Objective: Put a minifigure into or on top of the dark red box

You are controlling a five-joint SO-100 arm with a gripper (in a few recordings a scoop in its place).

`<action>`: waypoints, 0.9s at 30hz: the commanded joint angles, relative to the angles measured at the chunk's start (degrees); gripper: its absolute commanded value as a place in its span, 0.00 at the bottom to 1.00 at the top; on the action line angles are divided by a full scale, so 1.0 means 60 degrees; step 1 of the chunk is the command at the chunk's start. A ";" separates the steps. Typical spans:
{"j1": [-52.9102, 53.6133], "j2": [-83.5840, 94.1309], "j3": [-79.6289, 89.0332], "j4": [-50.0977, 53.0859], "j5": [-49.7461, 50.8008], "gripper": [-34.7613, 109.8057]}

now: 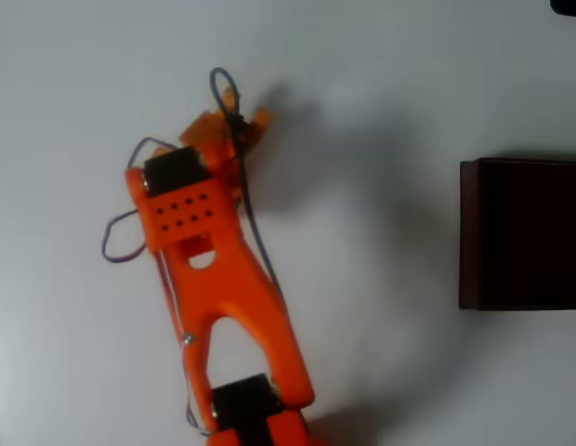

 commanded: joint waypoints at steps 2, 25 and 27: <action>0.0117 0.0527 -0.0249 0.0557 -0.0322 0.24; 0.2974 0.0820 -0.3545 0.3911 -1.0239 0.24; 0.3413 0.1274 -0.3413 0.3926 -1.1543 0.24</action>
